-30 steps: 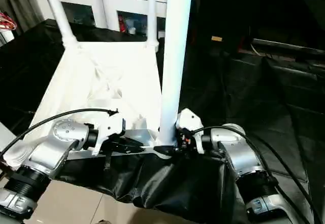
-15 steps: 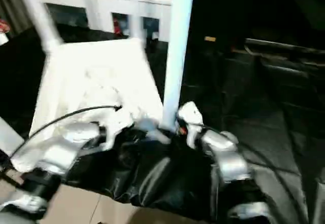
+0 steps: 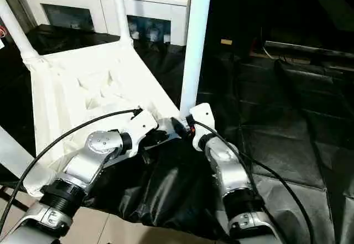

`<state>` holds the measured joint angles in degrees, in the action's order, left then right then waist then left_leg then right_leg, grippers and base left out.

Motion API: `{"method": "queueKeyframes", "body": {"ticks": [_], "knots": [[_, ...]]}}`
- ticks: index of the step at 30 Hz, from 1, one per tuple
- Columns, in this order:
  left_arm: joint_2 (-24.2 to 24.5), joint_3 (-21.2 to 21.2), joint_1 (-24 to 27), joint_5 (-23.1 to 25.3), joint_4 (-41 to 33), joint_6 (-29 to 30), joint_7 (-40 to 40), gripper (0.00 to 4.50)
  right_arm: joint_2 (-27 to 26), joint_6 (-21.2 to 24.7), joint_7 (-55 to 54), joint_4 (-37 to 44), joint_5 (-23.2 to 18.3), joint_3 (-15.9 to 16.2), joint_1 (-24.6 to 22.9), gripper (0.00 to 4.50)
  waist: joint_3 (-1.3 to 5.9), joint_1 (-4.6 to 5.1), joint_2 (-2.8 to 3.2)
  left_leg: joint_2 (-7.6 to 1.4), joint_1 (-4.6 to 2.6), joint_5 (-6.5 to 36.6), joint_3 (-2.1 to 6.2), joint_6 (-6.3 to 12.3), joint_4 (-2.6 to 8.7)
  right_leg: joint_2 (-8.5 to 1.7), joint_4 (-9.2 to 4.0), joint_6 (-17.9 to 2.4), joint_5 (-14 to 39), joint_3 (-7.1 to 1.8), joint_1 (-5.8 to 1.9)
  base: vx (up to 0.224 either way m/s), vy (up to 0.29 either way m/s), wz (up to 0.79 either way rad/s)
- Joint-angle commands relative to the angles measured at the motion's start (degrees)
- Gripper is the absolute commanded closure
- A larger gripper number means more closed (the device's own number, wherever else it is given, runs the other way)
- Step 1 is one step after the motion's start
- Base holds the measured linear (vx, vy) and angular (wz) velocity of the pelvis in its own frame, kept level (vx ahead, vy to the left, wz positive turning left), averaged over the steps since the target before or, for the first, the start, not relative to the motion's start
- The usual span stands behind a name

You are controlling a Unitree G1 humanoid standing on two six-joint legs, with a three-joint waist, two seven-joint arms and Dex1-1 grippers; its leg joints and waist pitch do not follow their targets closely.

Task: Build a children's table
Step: Rotate leg to tighten

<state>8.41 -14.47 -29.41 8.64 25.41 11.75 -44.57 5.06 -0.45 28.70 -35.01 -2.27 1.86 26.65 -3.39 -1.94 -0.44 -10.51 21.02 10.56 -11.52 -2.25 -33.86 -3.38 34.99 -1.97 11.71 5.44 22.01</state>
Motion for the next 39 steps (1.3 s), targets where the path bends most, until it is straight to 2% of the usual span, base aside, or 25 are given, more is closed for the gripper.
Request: {"method": "queueKeyframes", "body": {"ticks": [1,3,4,7,11,14,16,19,21,24,25,31,34,35,36,37,38,39], "knots": [[-1.73,-1.57,-0.26,-3.42,-2.56,-3.18,-1.92,4.50,-1.34,0.09,6.61,1.67,-0.96,4.70,-0.33,0.75,3.36,-0.26,-0.55,-3.54,-0.45,9.17,1.94,4.11,3.63,-6.06,-4.96,-9.98,12.58,-4.11,-2.47,0.000,0.000,0.00],[0.27,-1.46,0.45,-4.97,-3.45,-4.37,-5.56,4.50,2.35,0.50,13.14,3.77,-1.85,5.56,-0.95,0.75,3.46,-0.37,-0.41,-3.51,-0.36,8.48,1.93,4.60,3.51,-6.00,-4.73,-10.44,10.74,-4.05,-2.62,0.000,0.000,0.00],[1.85,-1.43,0.91,-6.18,-4.12,-5.12,-8.68,4.50,5.14,0.79,18.27,5.34,-2.66,6.21,-1.36,0.75,3.49,-0.49,-0.38,-3.45,-0.28,7.83,1.84,5.53,3.36,-5.95,-4.56,-10.90,8.84,-4.10,-2.69,0.000,0.000,0.00],[4.47,-1.59,1.59,-7.73,-5.26,-5.66,-13.78,4.50,9.37,1.64,25.94,7.44,-4.07,7.19,-1.77,0.75,3.43,-0.66,-0.43,-3.54,-0.23,7.83,1.83,6.43,3.34,-5.90,-4.54,-11.08,8.64,-4.04,-2.73,0.000,0.000,0.00],[6.68,-1.64,1.51,-7.68,-4.99,-6.34,-17.10,4.50,12.61,1.89,32.27,8.39,-5.07,7.97,-1.59,0.75,3.25,-1.32,-0.31,-3.79,-0.71,9.69,1.81,5.24,3.52,-5.91,-4.90,-10.96,12.52,-4.04,-2.34,0.000,0.000,0.00],[8.34,-1.60,1.48,-8.15,-5.06,-6.63,-19.71,4.50,14.55,1.68,35.98,8.84,-5.30,8.45,-1.26,0.75,3.24,-1.60,-0.38,-3.82,-0.78,10.08,1.79,4.62,3.58,-5.93,-4.84,-10.83,13.05,-4.05,-2.30,0.000,0.000,0.00],[9.94,-1.77,1.45,-8.81,-5.23,-6.80,-21.95,4.50,16.05,1.66,39.13,9.11,-5.53,9.16,-0.97,0.75,3.35,-1.71,-0.56,-3.79,-0.63,9.26,1.80,4.82,3.53,-5.88,-4.64,-10.95,11.81,-4.02,-2.44,0.000,0.000,0.00],[10.81,-1.73,1.33,-9.39,-5.12,-7.00,-23.09,4.50,17.25,1.45,41.34,9.43,-5.27,10.25,-0.93,0.75,3.50,-1.80,-0.51,-3.83,-0.59,7.79,1.77,5.23,3.44,-5.90,-4.25,-11.67,9.42,-3.99,-2.47,0.000,0.000,0.00],[11.21,-1.45,0.89,-9.54,-4.35,-7.59,-23.87,4.50,18.08,1.35,43.39,9.74,-4.86,11.37,-1.05,1.00,3.51,-1.85,-0.63,-3.82,-0.59,7.58,1.76,5.40,3.40,-5.87,-4.26,-11.76,9.14,-3.97,-2.53,0.000,0.000,0.00],[11.36,-1.30,0.40,-9.62,-3.48,-8.22,-24.14,4.50,17.99,1.16,43.80,9.72,-4.64,11.76,-0.91,1.19,3.50,-2.03,-0.62,-3.79,-0.58,7.67,1.71,5.33,3.36,-5.93,-4.35,-11.55,9.94,-4.00,-2.51,0.000,0.000,0.00],[11.34,-1.33,0.24,-9.71,-3.32,-8.32,-24.03,4.50,17.71,1.15,43.64,9.64,-4.69,11.65,-0.83,1.43,3.50,-2.09,-0.59,-3.79,-0.59,8.04,1.77,4.99,3.40,-5.98,-4.42,-11.30,10.96,-3.97,-2.53,0.000,0.000,0.00],[9.97,-0.97,0.08,-9.30,-2.77,-8.66,-21.12,4.50,16.55,1.32,42.15,10.19,-5.04,11.56,-1.93,1.68,3.63,-2.24,-0.43,-3.82,-0.63,7.41,1.77,4.92,3.37,-5.87,-4.23,-11.55,9.43,-3.96,-2.52,0.000,0.000,0.00],[8.89,-0.59,0.02,-8.78,-2.38,-8.42,-19.06,4.50,15.41,1.85,40.14,10.41,-5.51,11.04,-2.60,1.83,3.52,-2.29,-0.49,-3.74,-0.62,8.11,1.76,4.65,3.39,-5.97,-4.47,-11.40,10.42,-3.99,-2.52,0.000,0.000,0.00],[7.08,-0.32,-0.35,-7.51,-1.66,-7.80,-15.05,4.50,12.85,2.07,34.51,9.80,-4.66,10.19,-3.14,1.85,3.46,-2.21,-0.49,-3.75,-0.63,8.52,1.82,4.34,3.46,-6.00,-4.64,-11.04,11.62,-3.98,-2.50,0.000,0.000,0.00],[7.08,-0.32,-0.35,-7.51,-1.66,-7.80,-15.05,4.50,12.85,2.07,34.51,9.80,-4.66,10.19,-3.14,1.86,3.40,-2.13,-0.47,-3.75,-0.66,8.68,1.80,4.07,3.48,-5.94,-4.70,-10.88,12.08,-4.01,-2.39,0.000,0.000,0.00],[5.28,-0.15,-0.80,-6.29,-1.03,-6.71,-11.07,4.50,10.04,2.01,27.98,8.42,-3.21,9.36,-3.22,1.87,3.46,-2.10,-0.30,-3.72,-0.78,9.21,1.96,3.52,3.53,-6.05,-4.75,-10.72,13.13,-3.93,-2.46,0.000,0.000,0.00],[4.67,-0.12,-0.97,-5.90,-0.85,-6.17,-9.75,4.50,8.99,1.88,25.42,7.71,-2.52,9.07,-3.11,1.87,3.27,-1.66,-0.41,-3.72,-0.74,9.78,1.96,2.92,3.67,-5.99,-4.89,-10.65,13.86,-3.97,-2.26,0.000,0.000,0.00],[3.78,-0.05,-1.17,-5.48,-0.71,-5.28,-7.98,4.50,7.56,2.10,21.79,6.54,-1.75,8.53,-2.81,1.87,3.33,-1.48,-0.46,-3.65,-0.72,10.11,2.02,2.59,3.66,-6.02,-4.91,-10.54,14.37,-3.92,-2.40,0.000,0.000,0.00]]}}
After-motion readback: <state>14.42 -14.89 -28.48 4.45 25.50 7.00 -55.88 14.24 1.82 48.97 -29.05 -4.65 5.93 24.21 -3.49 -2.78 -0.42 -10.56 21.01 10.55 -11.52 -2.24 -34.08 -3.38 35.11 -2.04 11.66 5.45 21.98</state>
